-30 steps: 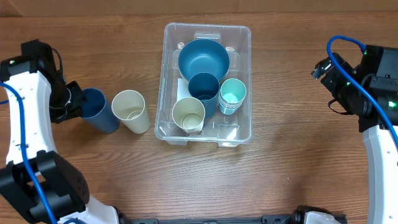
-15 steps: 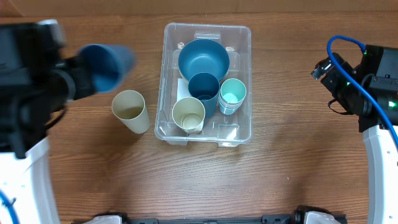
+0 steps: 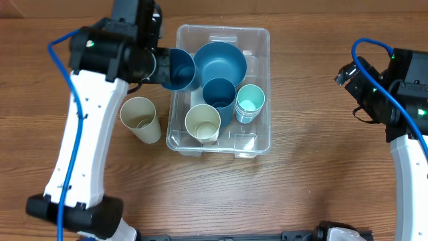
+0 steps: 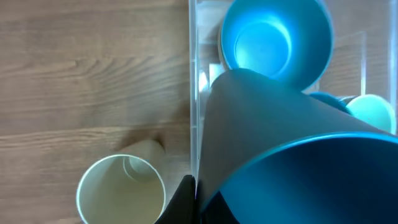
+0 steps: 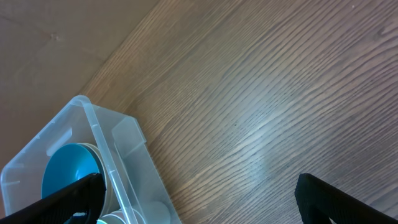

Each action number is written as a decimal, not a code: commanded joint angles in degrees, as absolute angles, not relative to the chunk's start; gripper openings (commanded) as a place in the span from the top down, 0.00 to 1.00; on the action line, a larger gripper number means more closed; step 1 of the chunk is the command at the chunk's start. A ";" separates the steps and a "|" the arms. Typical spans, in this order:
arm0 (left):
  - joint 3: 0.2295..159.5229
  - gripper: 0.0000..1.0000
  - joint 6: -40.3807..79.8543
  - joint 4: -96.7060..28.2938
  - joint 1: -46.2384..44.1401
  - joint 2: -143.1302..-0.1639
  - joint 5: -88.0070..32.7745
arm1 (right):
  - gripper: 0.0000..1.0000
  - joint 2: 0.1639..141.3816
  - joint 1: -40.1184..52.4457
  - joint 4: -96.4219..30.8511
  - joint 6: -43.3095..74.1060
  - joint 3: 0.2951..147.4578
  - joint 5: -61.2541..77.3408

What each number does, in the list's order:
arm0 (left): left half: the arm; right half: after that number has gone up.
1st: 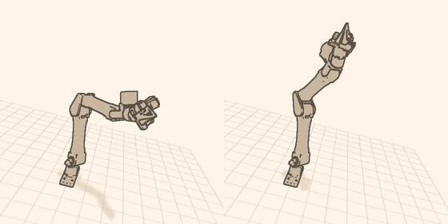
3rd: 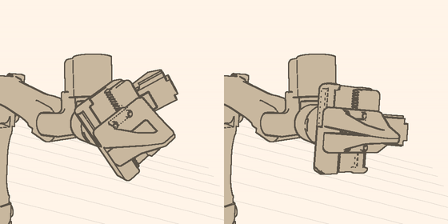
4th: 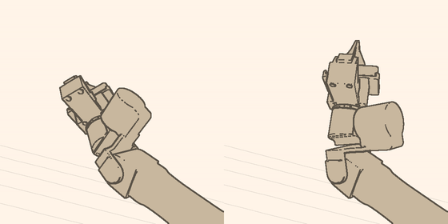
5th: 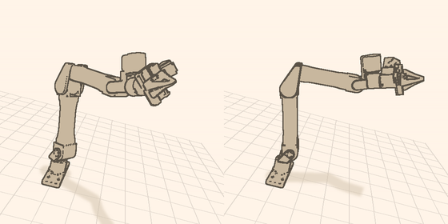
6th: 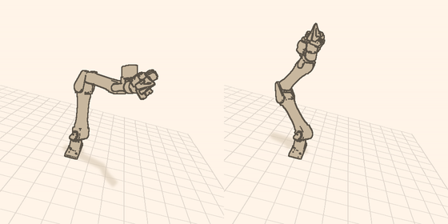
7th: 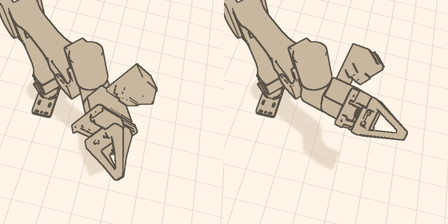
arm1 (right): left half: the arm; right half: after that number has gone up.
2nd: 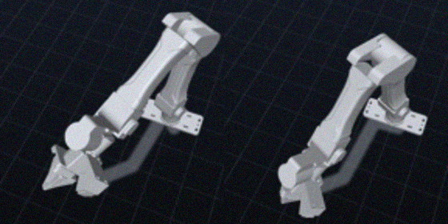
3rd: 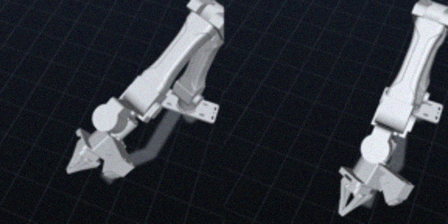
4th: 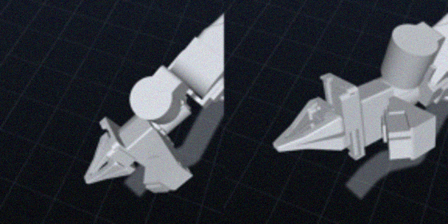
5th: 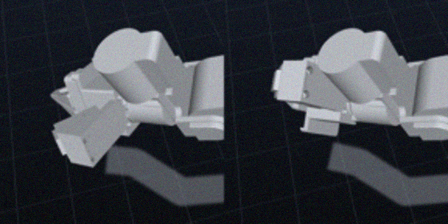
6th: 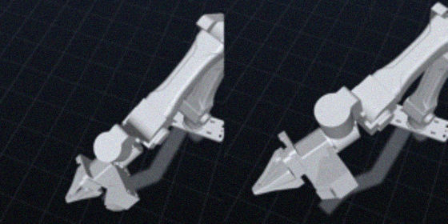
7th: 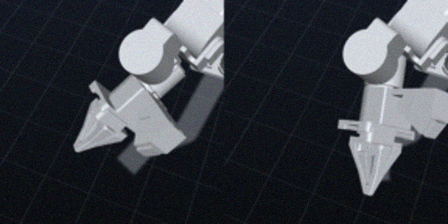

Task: Pack container
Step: 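Carry the teal cup into the bin's far-left area and release, then grasp the last tall cream cup with the left gripper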

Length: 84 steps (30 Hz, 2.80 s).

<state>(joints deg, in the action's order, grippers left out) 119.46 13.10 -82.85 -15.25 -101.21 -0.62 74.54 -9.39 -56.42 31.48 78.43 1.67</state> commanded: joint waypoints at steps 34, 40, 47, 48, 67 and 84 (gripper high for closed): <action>119.11 0.87 15.90 -83.99 -19.51 -113.97 -0.47 | 0.00 74.61 -9.50 -56.10 31.77 79.09 1.61; 123.26 0.67 17.39 -86.87 -17.32 -110.15 3.18 | 0.00 74.61 -9.50 -56.10 31.77 79.09 1.61; 128.25 0.41 17.32 -92.40 -3.51 -101.93 1.72 | 0.00 74.61 -9.50 -56.10 31.77 79.09 1.61; 128.22 0.39 16.67 -94.56 0.16 -101.19 -0.12 | 0.00 74.61 -9.50 -56.10 31.77 79.09 1.61; 94.89 0.45 9.17 -83.92 5.23 -101.21 -8.43 | 0.00 74.61 -9.50 -56.10 31.77 79.09 1.61; 106.30 0.96 10.94 -85.58 5.21 -95.29 -7.07 | 0.00 74.61 -9.50 -56.10 31.77 79.09 1.61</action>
<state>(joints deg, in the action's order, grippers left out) 97.71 10.57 -83.29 5.23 -100.68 -7.09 74.54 -9.39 -56.42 31.51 78.43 1.67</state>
